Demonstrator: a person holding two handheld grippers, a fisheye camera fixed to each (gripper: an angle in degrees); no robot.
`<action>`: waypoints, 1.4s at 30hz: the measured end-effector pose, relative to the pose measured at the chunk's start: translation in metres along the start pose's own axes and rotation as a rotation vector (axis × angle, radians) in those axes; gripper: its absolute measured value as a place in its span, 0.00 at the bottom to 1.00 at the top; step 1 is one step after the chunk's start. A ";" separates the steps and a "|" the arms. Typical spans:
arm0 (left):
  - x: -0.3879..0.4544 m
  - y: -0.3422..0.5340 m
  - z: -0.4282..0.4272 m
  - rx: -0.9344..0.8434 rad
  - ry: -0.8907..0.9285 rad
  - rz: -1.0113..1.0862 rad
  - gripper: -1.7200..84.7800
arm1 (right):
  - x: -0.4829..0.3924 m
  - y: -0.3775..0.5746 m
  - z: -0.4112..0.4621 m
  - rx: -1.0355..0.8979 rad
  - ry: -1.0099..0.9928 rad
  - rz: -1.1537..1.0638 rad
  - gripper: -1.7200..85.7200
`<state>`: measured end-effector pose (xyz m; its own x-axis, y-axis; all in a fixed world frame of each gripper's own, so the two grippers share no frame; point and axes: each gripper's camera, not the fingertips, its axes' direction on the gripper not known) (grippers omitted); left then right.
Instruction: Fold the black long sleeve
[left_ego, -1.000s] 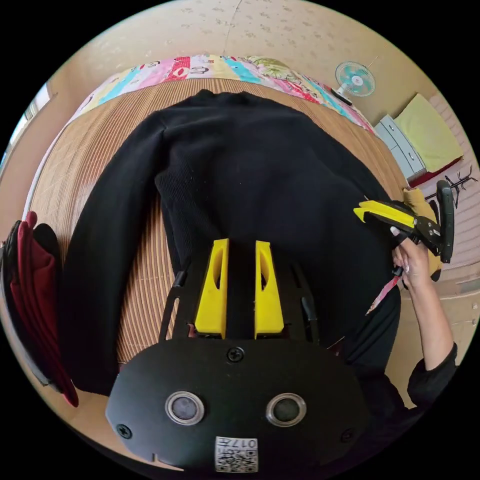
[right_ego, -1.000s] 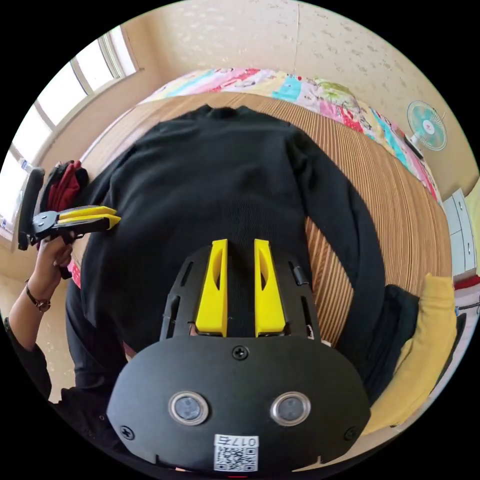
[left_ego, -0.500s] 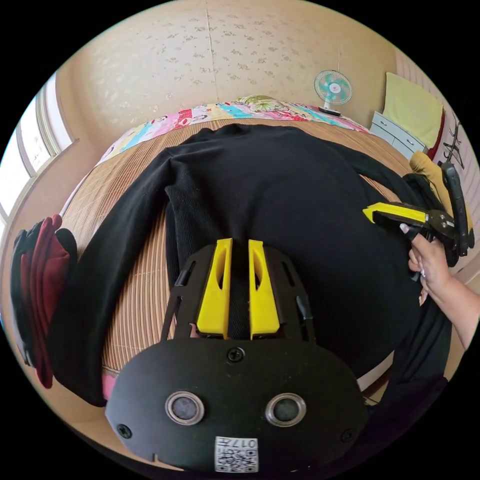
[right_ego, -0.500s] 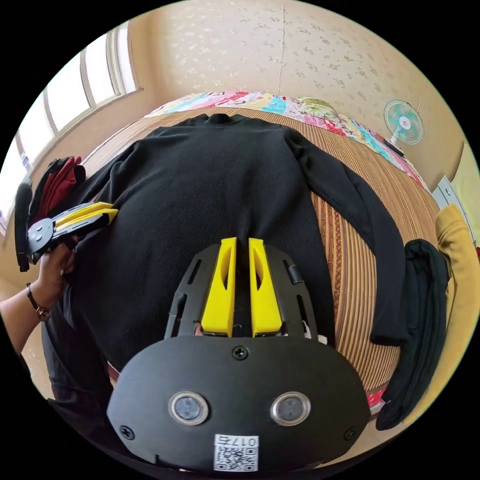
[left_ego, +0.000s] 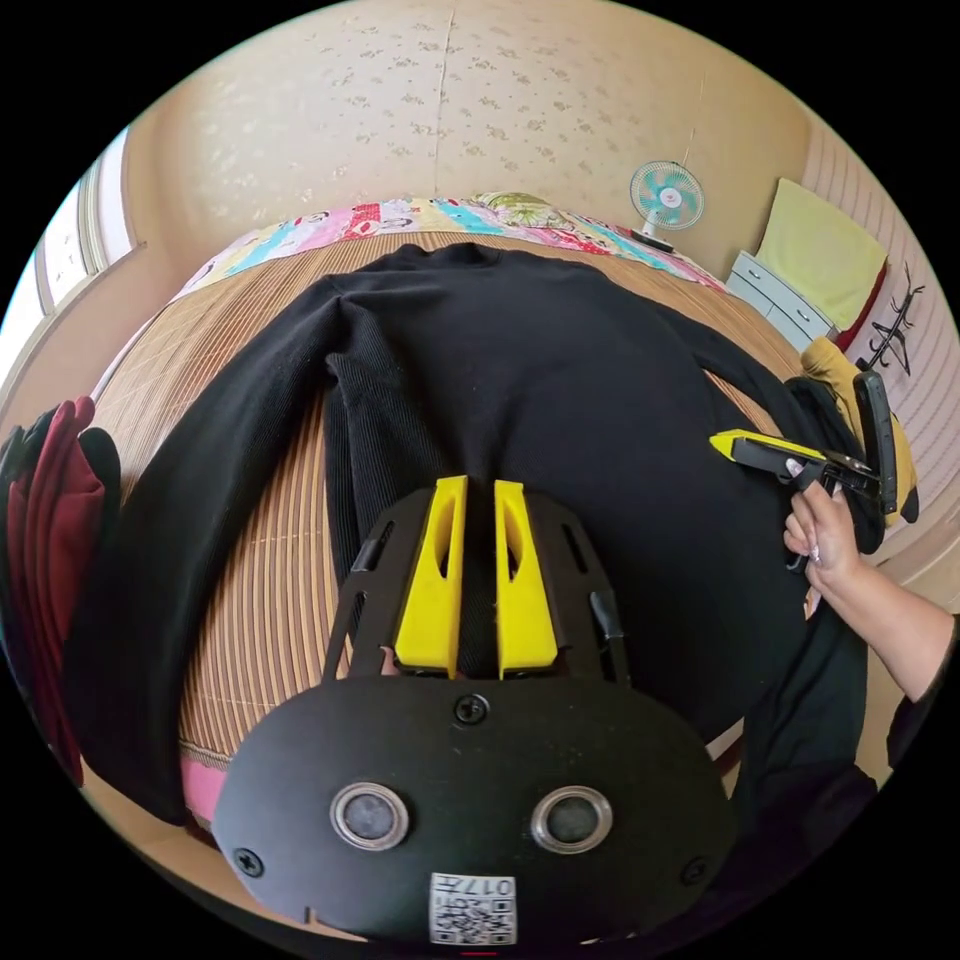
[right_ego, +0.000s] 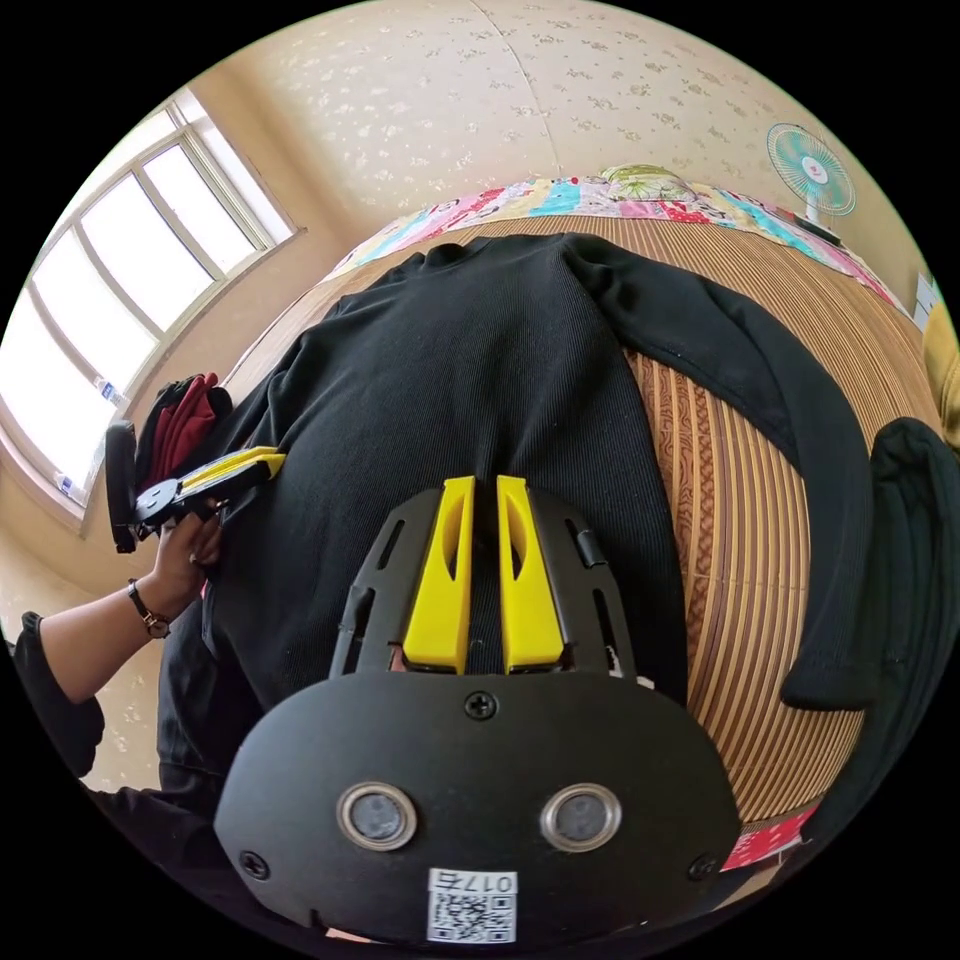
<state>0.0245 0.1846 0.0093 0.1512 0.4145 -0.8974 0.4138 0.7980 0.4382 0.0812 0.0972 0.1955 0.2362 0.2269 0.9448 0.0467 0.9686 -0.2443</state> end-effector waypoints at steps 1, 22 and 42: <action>-0.005 -0.001 -0.001 -0.001 0.014 -0.008 0.08 | 0.000 0.000 -0.001 -0.002 -0.001 0.000 0.06; -0.023 0.023 -0.070 0.051 -0.076 -0.150 0.07 | -0.116 0.023 -0.022 -0.026 0.372 -0.212 0.05; -0.089 0.142 -0.167 0.312 0.324 -0.345 0.07 | -0.102 0.055 -0.209 0.212 0.259 0.242 0.13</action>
<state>-0.0798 0.3338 0.1600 -0.3030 0.3046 -0.9030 0.6431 0.7646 0.0421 0.2622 0.1061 0.0398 0.4533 0.4435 0.7732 -0.2347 0.8962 -0.3765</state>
